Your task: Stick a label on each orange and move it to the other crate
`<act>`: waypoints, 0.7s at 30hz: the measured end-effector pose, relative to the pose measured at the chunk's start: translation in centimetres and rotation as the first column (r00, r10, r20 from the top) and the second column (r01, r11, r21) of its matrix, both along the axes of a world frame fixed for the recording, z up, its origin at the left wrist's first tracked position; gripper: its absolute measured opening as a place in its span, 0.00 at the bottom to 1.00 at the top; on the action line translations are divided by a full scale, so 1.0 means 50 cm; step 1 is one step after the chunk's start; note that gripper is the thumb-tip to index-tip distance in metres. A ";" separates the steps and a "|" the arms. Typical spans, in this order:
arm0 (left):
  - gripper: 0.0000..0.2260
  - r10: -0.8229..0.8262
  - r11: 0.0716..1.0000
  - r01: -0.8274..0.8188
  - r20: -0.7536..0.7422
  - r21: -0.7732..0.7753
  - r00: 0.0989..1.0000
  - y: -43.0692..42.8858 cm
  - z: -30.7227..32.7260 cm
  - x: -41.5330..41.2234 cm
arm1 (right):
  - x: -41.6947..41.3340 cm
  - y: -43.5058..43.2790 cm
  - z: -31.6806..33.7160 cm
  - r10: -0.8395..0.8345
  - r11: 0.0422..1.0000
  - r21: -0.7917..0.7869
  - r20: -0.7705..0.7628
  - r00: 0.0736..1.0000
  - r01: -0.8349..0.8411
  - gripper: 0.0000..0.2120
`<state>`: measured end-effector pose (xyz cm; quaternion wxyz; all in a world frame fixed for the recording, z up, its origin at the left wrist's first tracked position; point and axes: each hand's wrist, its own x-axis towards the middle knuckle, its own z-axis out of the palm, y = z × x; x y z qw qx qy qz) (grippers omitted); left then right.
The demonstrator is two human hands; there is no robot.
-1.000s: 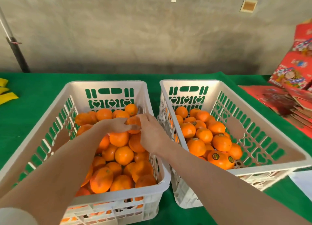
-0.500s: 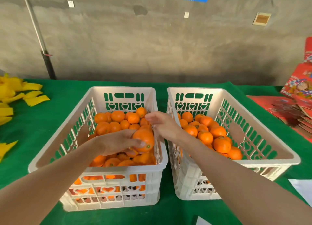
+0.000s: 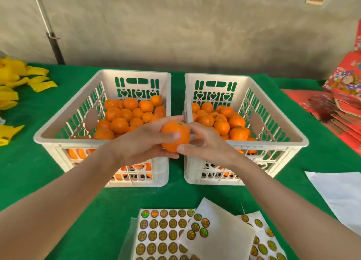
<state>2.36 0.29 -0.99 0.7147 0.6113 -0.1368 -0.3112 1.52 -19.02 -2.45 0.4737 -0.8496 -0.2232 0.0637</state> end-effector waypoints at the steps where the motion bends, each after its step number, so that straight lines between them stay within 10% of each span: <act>1: 0.35 -0.023 1.000 0.023 0.002 0.003 1.000 -0.007 -0.014 -0.018 | -0.013 -0.011 -0.014 0.015 1.000 0.002 -0.026 1.000 -0.015 0.19; 8: 0.26 0.281 0.957 -0.291 -0.253 -0.003 0.926 -0.063 -0.146 -0.119 | -0.063 -0.101 -0.204 -0.072 0.958 -0.286 -0.307 0.949 -0.019 0.20; 11: 0.23 0.343 0.928 -0.372 -0.325 -0.032 0.882 -0.076 -0.182 -0.141 | -0.063 -0.129 -0.290 -0.131 0.808 -0.584 -0.308 0.942 -0.079 0.22; 21: 0.23 0.421 0.877 -0.478 -0.403 -0.047 0.813 -0.093 -0.216 -0.140 | -0.021 -0.089 -0.327 0.106 0.436 -0.834 -0.324 0.940 -0.337 0.21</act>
